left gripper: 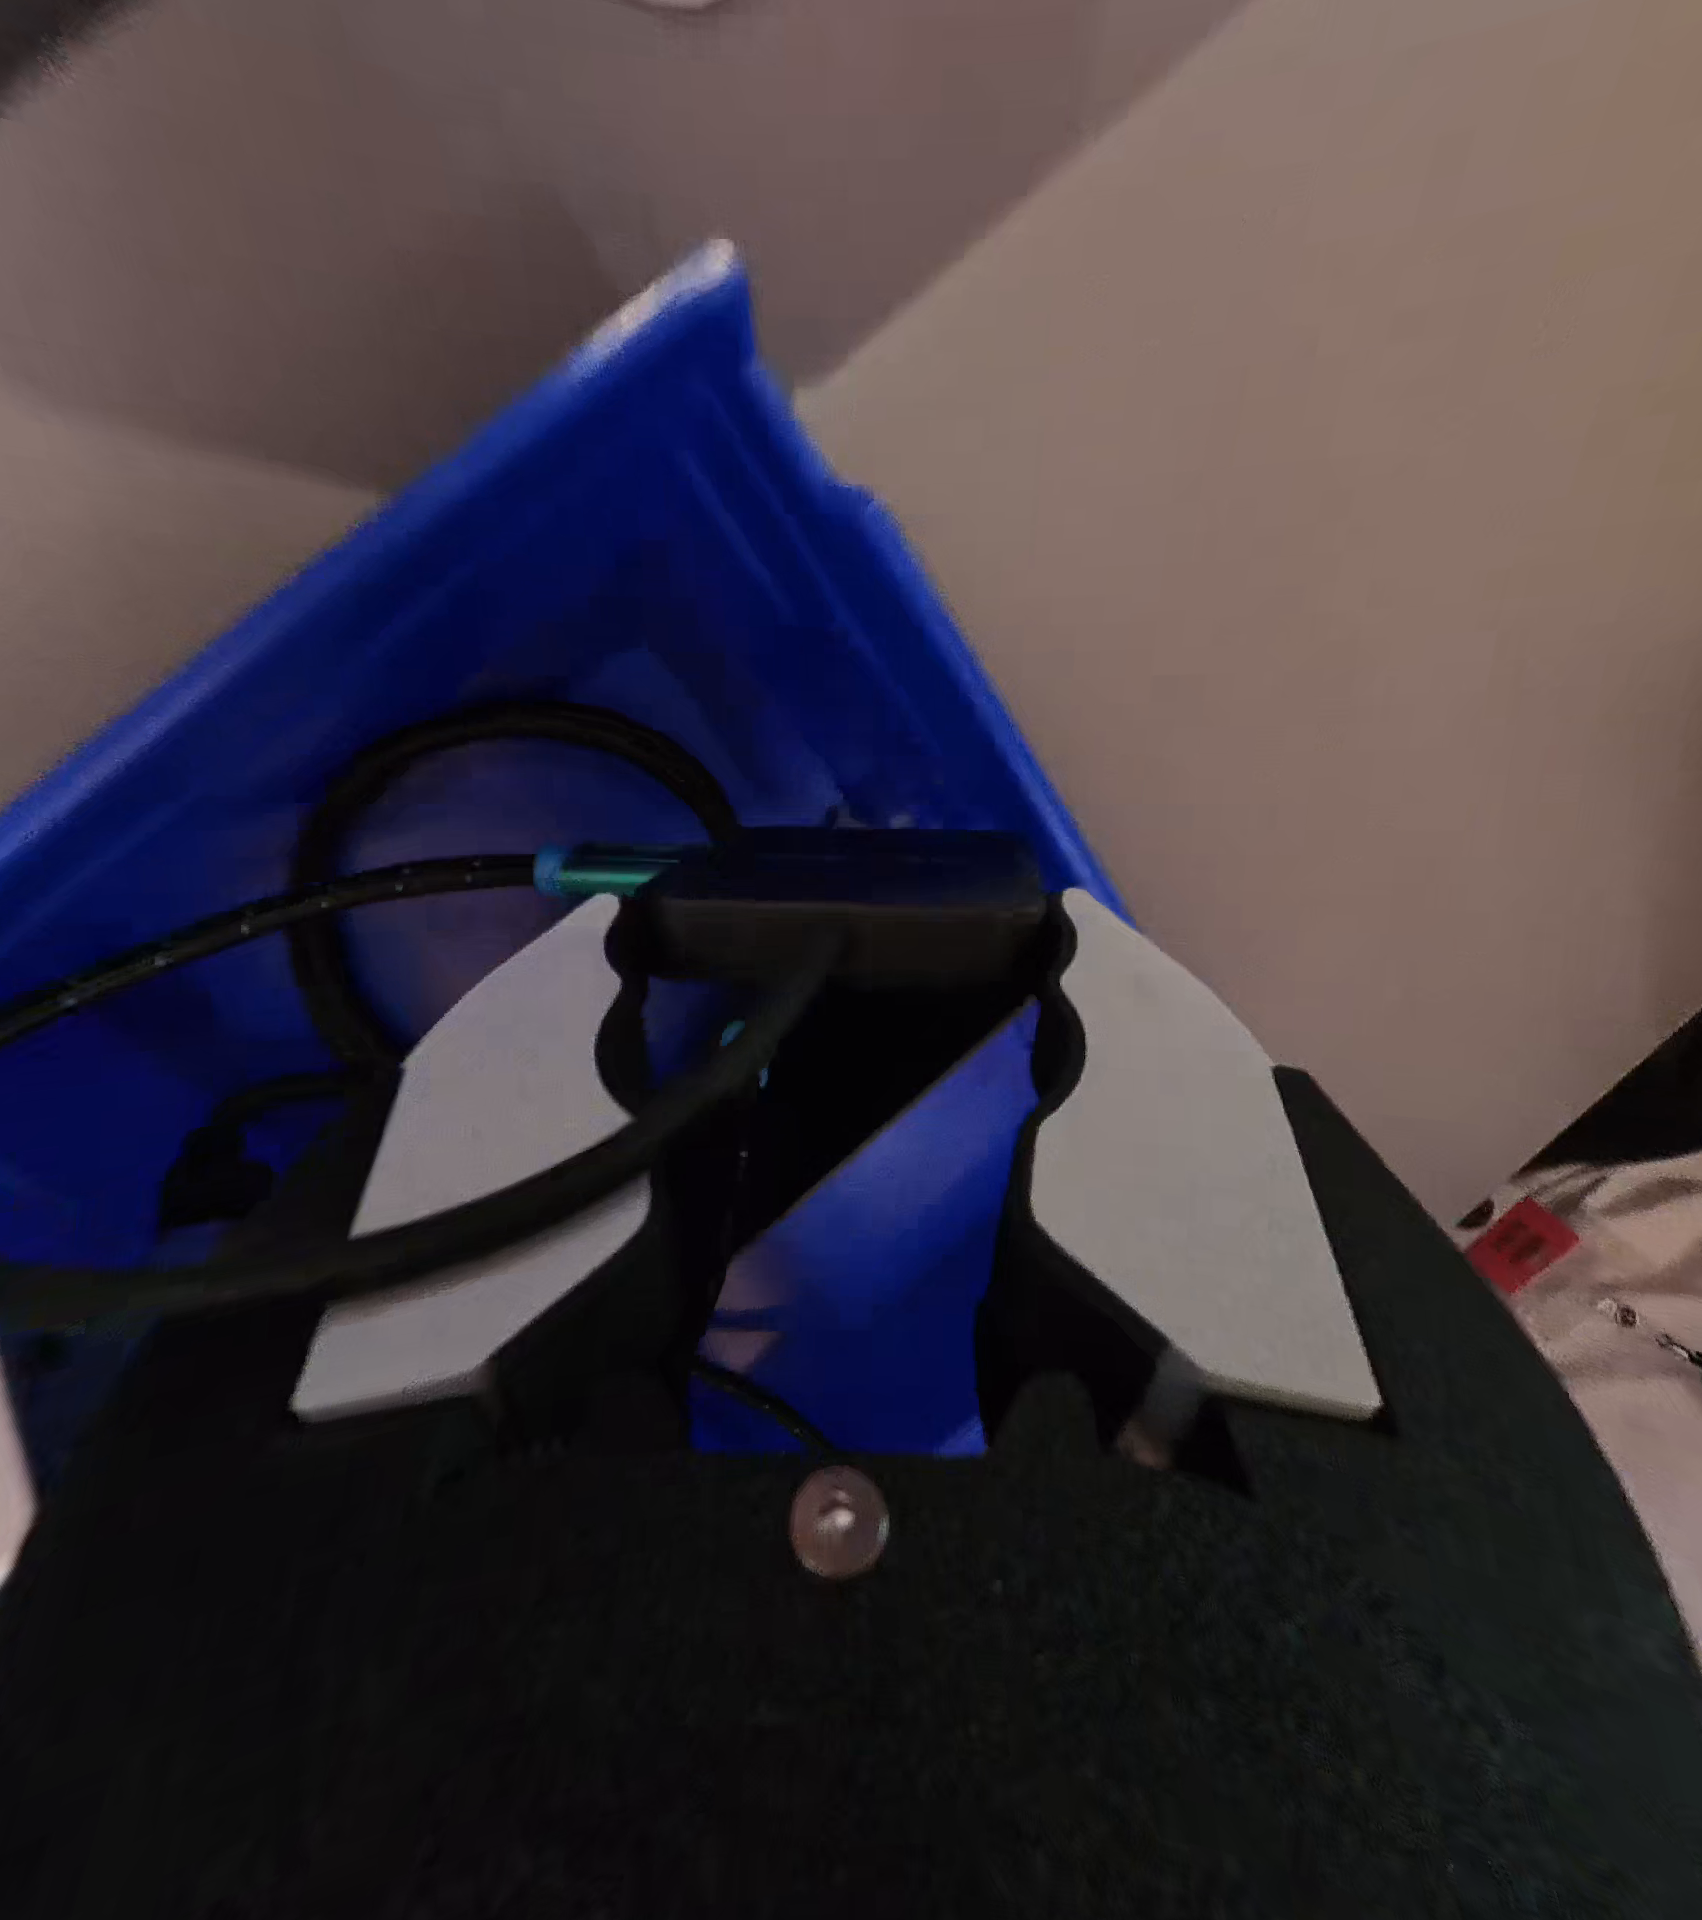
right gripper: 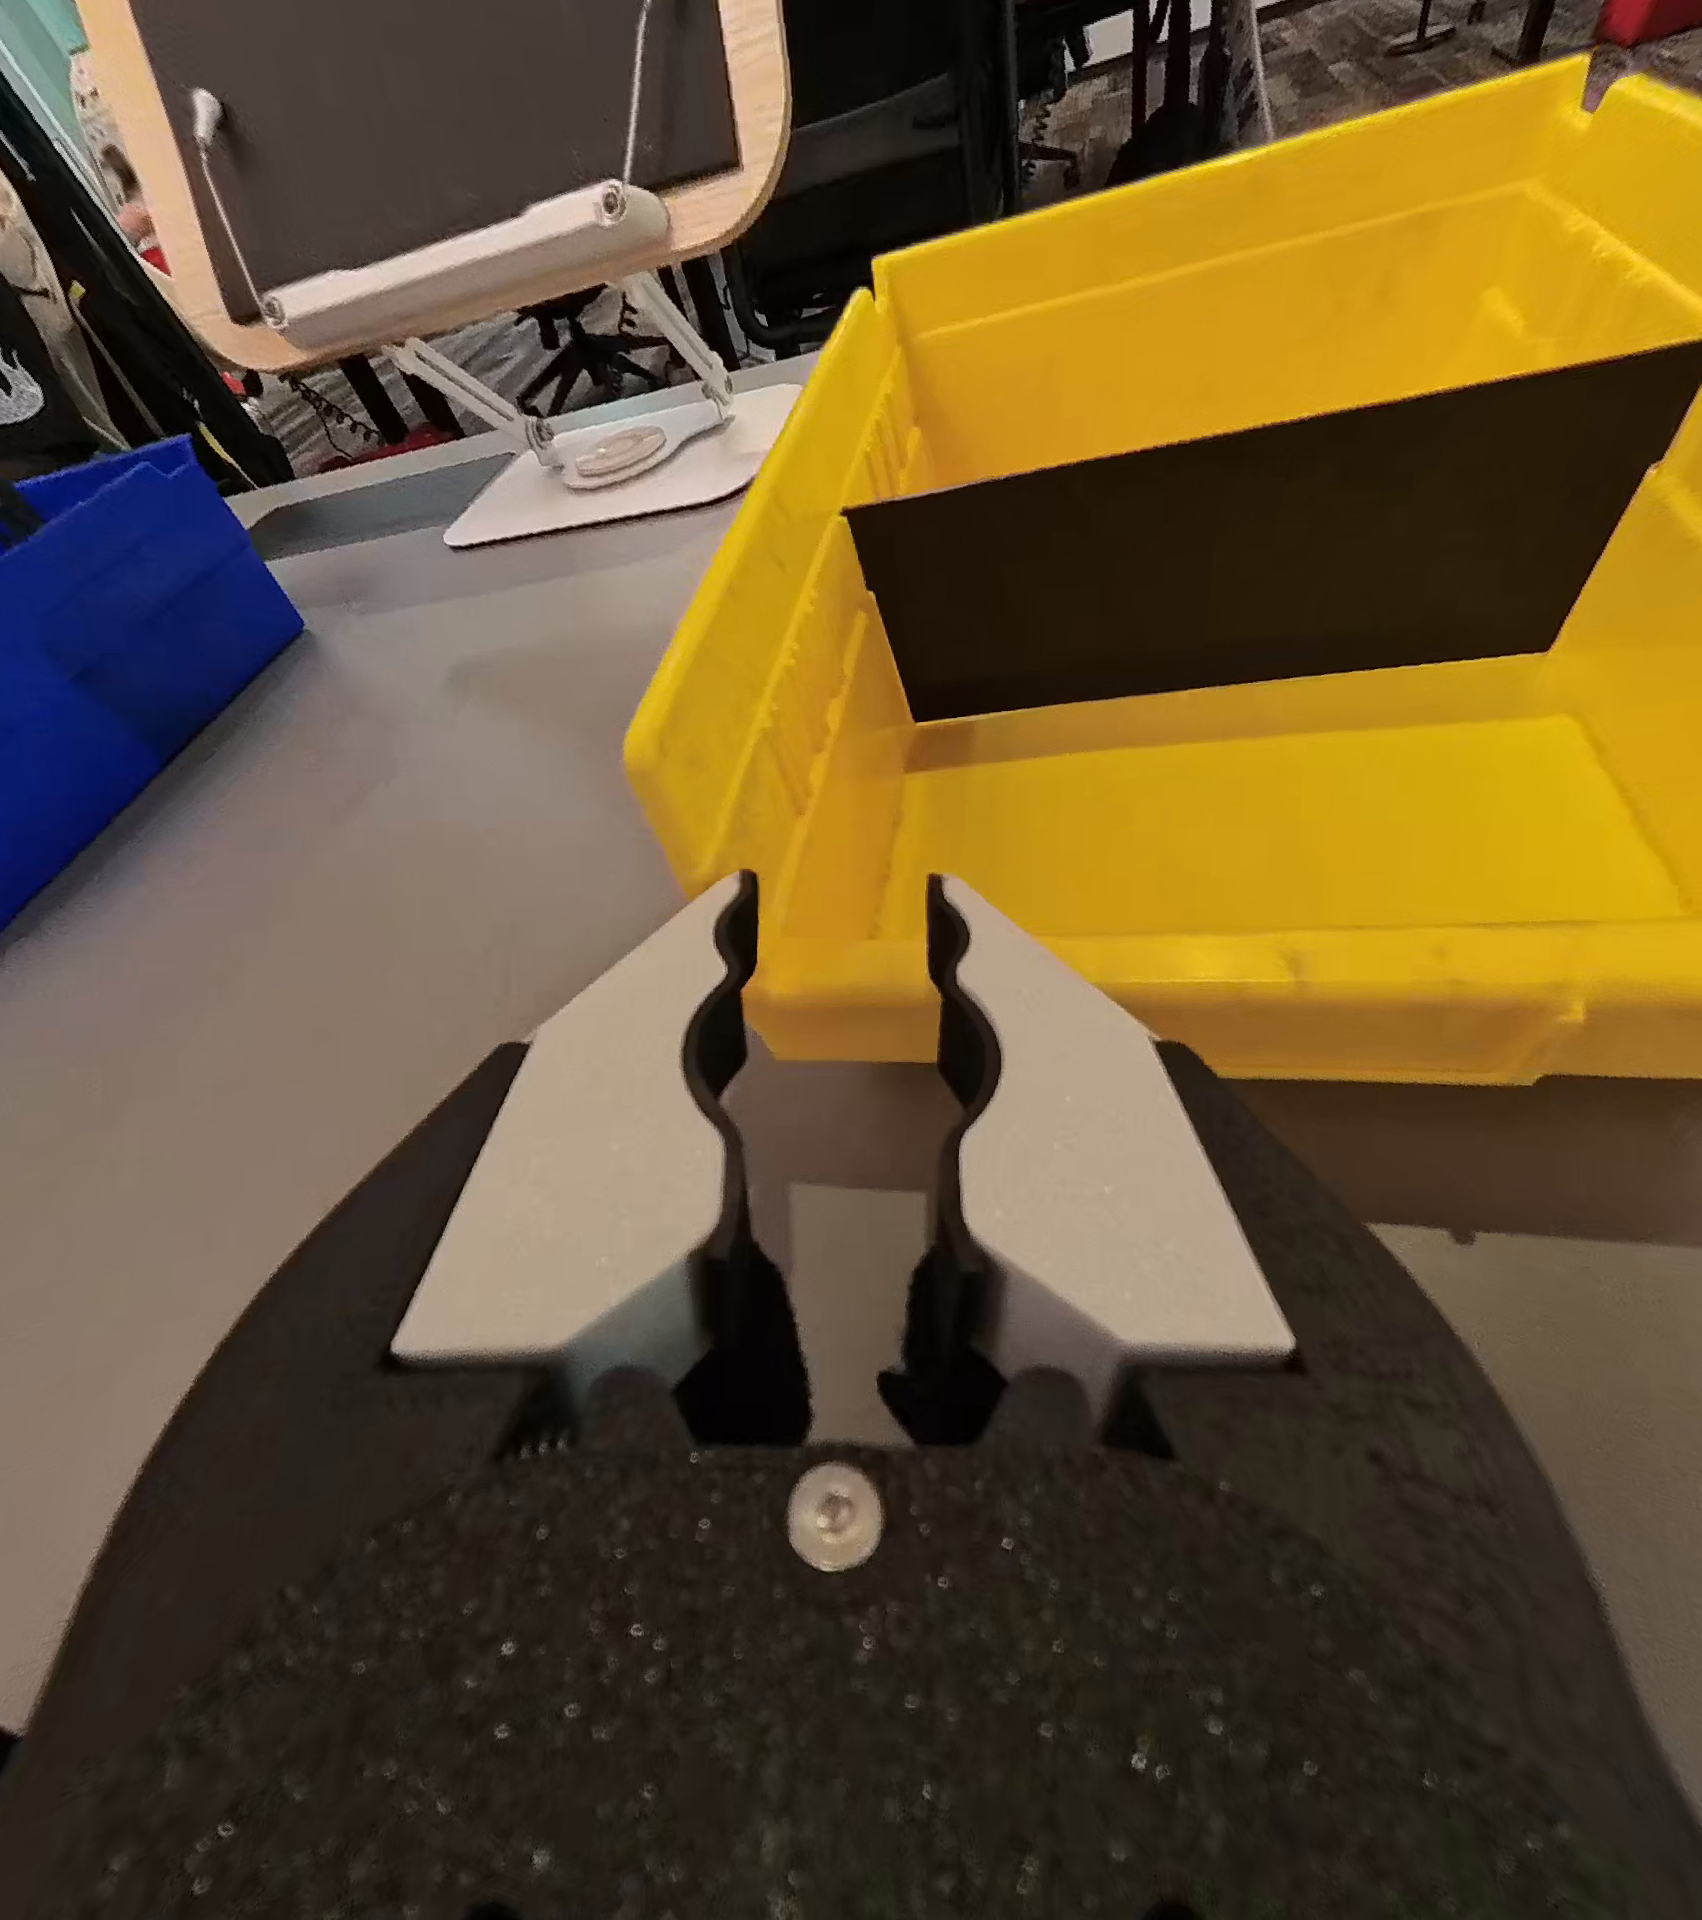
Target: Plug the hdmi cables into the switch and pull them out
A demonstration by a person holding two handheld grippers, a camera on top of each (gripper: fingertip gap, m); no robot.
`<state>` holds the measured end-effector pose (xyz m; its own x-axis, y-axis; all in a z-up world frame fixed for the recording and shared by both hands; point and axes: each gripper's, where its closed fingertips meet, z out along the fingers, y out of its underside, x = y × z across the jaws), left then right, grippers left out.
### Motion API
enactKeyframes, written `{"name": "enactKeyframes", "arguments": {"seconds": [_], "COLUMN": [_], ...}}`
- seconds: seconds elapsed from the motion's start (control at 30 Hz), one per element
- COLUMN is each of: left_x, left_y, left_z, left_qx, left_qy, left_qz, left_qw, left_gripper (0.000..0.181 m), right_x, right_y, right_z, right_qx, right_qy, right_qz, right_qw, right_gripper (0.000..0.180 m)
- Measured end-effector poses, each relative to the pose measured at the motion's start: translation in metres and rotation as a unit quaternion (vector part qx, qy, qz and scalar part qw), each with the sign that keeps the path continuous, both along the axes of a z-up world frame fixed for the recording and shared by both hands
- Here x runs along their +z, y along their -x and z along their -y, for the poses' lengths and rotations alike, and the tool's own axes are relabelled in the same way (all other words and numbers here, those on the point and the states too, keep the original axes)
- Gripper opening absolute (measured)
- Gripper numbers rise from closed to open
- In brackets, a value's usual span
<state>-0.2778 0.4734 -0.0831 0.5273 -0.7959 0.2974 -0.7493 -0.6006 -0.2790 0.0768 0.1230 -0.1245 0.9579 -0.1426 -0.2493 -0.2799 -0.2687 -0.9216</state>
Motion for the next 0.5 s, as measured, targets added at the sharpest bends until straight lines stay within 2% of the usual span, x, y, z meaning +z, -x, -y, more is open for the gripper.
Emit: {"name": "enactKeyframes", "arguments": {"seconds": [0.1, 0.17, 0.27, 0.33, 0.43, 0.5], "left_x": [0.059, 0.106, 0.177, 0.203, 0.218, 0.217], "left_y": [-0.009, -0.017, -0.031, -0.040, -0.061, -0.076], "left_z": [0.013, 0.035, 0.079, 0.113, 0.170, 0.208], "left_qx": [-0.024, -0.025, -0.040, -0.062, -0.116, -0.157], "left_qy": [-0.054, -0.048, -0.007, 0.026, 0.095, 0.141], "left_qz": [0.096, 0.184, 0.347, 0.424, 0.510, 0.557], "left_qw": [0.994, 0.981, 0.937, 0.903, 0.847, 0.803], "left_gripper": [0.073, 0.072, 0.072, 0.072, 0.072, 0.071], "right_x": [0.011, 0.017, 0.024, 0.038, 0.068, 0.089], "right_y": [0.004, 0.009, 0.020, 0.039, 0.101, 0.142], "right_z": [0.002, 0.002, 0.003, -0.001, -0.012, -0.017], "right_qx": [0.000, 0.005, 0.025, 0.063, 0.216, 0.319], "right_qy": [-0.023, -0.033, -0.028, -0.046, -0.083, -0.097], "right_qz": [0.009, 0.037, 0.079, 0.069, 0.019, -0.008], "right_qw": [1.000, 0.999, 0.996, 0.995, 0.973, 0.943], "right_gripper": [0.032, 0.032, 0.032, 0.035, 0.034, 0.037]}}
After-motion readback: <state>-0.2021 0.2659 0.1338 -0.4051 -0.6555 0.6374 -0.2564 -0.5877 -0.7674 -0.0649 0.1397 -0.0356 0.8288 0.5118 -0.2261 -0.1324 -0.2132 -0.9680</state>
